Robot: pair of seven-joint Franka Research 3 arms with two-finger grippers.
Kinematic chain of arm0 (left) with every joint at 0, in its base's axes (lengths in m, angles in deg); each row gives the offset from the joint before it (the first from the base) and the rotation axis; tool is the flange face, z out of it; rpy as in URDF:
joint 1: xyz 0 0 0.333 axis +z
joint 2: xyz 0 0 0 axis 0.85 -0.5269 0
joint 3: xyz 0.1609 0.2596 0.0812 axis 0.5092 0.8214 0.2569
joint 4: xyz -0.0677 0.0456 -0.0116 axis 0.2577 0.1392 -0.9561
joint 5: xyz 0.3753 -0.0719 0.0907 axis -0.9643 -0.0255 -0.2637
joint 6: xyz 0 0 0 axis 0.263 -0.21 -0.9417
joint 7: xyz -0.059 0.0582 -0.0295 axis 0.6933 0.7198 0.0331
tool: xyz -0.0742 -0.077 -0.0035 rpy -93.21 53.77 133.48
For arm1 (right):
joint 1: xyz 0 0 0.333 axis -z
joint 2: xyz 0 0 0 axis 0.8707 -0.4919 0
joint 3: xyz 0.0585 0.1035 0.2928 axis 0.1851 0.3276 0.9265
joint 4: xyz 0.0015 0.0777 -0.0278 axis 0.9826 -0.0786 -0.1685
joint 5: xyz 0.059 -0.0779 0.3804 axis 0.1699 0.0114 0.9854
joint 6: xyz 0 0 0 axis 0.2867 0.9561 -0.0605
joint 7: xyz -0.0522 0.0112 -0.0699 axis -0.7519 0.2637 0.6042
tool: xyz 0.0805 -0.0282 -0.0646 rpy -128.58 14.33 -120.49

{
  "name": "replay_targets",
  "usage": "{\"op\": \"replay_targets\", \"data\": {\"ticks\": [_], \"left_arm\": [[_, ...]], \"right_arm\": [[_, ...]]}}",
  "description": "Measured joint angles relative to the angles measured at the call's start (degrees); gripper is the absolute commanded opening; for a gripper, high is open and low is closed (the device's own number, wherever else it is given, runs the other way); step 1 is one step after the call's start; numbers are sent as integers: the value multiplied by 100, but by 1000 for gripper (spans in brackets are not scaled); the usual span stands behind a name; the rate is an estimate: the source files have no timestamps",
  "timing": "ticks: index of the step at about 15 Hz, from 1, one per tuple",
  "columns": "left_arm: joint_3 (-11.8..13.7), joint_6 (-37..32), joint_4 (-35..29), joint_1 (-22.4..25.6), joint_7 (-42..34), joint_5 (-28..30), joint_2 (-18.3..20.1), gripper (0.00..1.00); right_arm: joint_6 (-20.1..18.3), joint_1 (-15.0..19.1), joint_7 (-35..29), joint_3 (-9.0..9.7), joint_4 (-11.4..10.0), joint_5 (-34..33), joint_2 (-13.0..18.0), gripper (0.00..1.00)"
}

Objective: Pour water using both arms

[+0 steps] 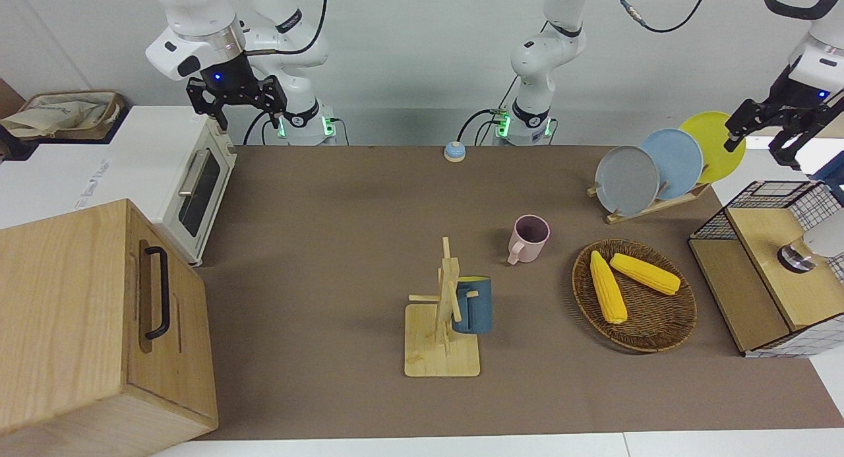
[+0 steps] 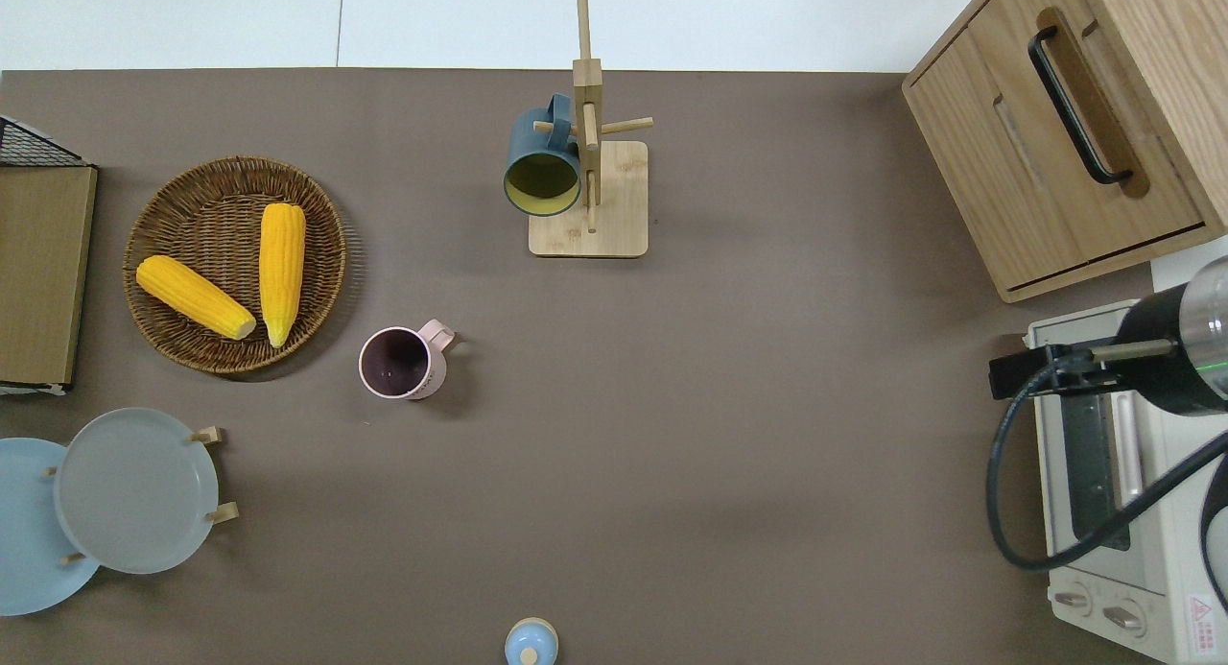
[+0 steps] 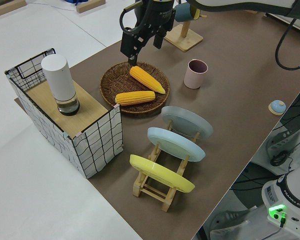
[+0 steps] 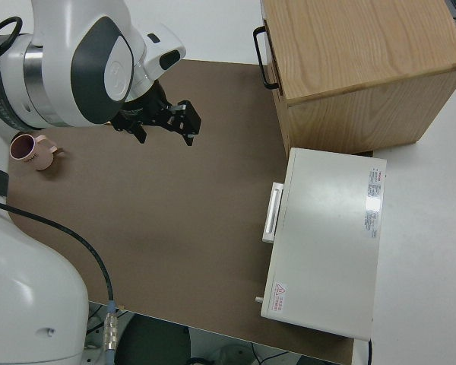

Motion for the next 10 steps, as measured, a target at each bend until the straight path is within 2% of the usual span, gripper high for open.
{"op": "replay_targets", "data": {"ticks": [4, 10], "left_arm": [[-69, -122, 0, -585, 473, -68, 30, 1000], [-256, -287, 0, -1110, 1095, -87, 41, 1000]], "right_arm": [[0, 0, 0, 0, 0, 0, 0, 992], [0, 0, 0, 0, 0, 0, 0, 992]]}}
